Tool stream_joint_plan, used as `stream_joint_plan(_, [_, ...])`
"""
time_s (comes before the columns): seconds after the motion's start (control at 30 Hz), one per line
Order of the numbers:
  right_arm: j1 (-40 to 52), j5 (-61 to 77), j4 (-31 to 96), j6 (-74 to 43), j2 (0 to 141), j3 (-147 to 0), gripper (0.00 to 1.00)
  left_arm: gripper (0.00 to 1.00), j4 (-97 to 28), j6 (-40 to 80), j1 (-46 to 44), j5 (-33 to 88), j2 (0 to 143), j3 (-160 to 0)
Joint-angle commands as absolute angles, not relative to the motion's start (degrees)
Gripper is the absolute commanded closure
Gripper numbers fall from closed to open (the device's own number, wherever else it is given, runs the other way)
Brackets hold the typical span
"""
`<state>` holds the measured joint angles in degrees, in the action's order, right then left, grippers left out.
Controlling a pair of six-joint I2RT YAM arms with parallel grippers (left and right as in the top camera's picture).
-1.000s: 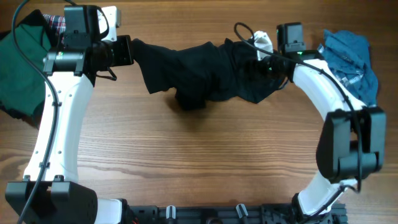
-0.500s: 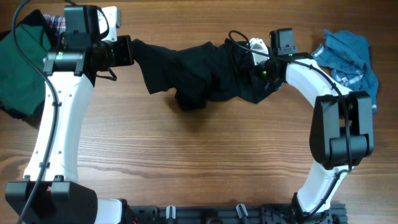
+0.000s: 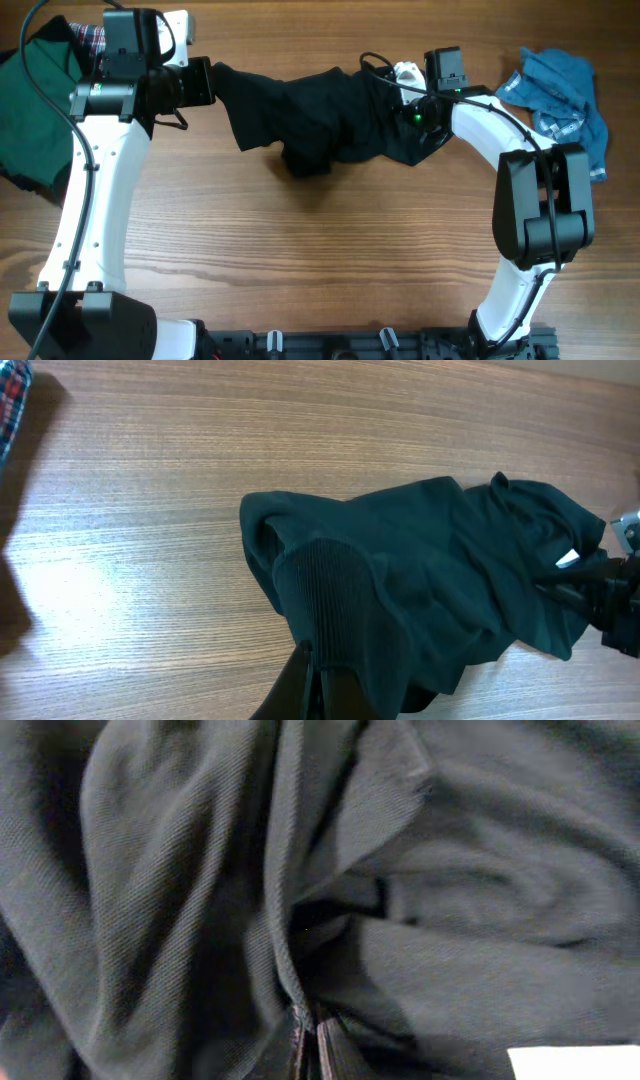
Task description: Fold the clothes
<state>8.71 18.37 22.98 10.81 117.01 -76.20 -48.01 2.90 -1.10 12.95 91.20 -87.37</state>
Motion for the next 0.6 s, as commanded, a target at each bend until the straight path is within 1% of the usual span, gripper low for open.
stream_joint_plan(0.0, [8.16,14.96,22.55,7.27,115.22,-77.58,0.96,0.96,-47.68,3.66,-0.89,13.63,91.64,-88.29])
stream_joint_plan(0.2, [3.03,15.0,23.31,1.58,105.95,-82.78,0.96,0.96,-46.89,3.66,-0.89,13.61,91.64,-88.29])
stream_joint_plan(0.37, [-1.32,15.66,28.18,1.52,101.75,-89.27,0.96,0.96,-46.52,3.62,-0.82,13.37,91.64,-88.29])
stream_joint_plan(0.5, [-1.69,18.96,33.21,3.01,101.82,-90.08,0.96,0.96,-46.61,3.66,-0.84,13.41,91.64,-88.29])
stream_joint_plan(0.53, [-1.69,19.51,34.7,3.03,102.02,-89.8,0.93,0.96,-46.68,3.66,-0.84,13.41,91.64,-88.29])
stream_joint_plan(0.57, [-1.69,20.49,35.92,3.14,102.52,-89.21,0.64,0.96,-46.78,3.66,-0.84,13.41,91.64,-88.29])
